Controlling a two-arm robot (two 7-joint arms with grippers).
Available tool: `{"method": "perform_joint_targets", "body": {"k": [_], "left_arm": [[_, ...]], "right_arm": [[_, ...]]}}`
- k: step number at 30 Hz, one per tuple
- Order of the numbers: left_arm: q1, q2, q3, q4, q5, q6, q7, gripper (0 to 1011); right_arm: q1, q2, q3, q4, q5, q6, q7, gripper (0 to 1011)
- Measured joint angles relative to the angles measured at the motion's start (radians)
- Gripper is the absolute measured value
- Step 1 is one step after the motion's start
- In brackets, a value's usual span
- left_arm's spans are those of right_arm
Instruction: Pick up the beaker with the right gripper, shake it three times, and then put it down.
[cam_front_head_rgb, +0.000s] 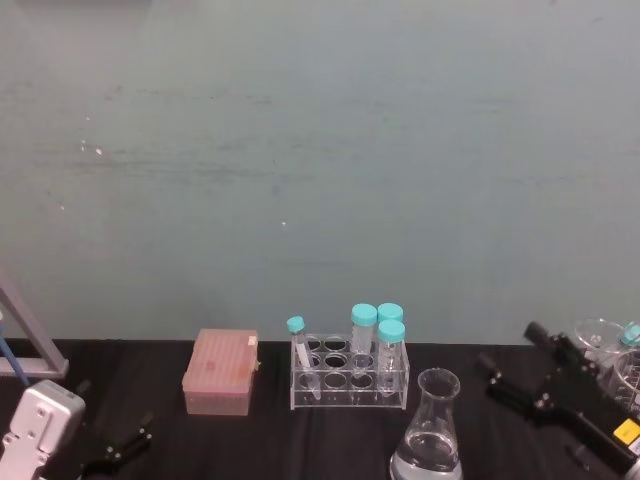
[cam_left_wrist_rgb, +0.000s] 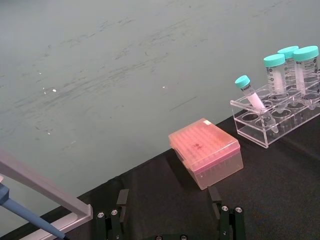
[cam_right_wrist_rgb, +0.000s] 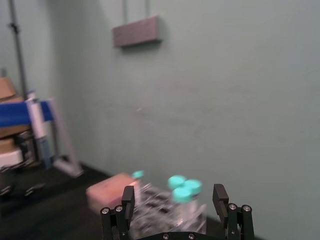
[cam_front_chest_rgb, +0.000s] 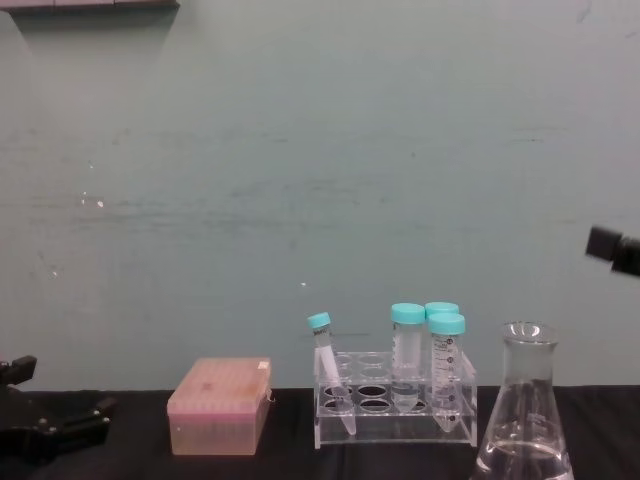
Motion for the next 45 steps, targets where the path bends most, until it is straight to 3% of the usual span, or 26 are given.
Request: {"method": "perform_joint_targets", "body": {"k": [5,14,25,45], "left_arm": [[0.000,0.000,0.000,0.000,0.000,0.000,0.000,1000],[0.000,0.000,0.000,0.000,0.000,0.000,0.000,1000],[0.000,0.000,0.000,0.000,0.000,0.000,0.000,1000],[0.000,0.000,0.000,0.000,0.000,0.000,0.000,1000]], "right_arm": [[-0.002,0.023,-0.017,-0.012,0.012,0.061,0.071,1000],[-0.009,0.027,-0.022,-0.015,-0.002,0.121,0.097,1000],[0.001,-0.022,-0.041,0.012,-0.040,0.223,0.051,1000],[0.041,-0.140,-0.068,0.053,-0.188,0.245,-0.077,1000]]}}
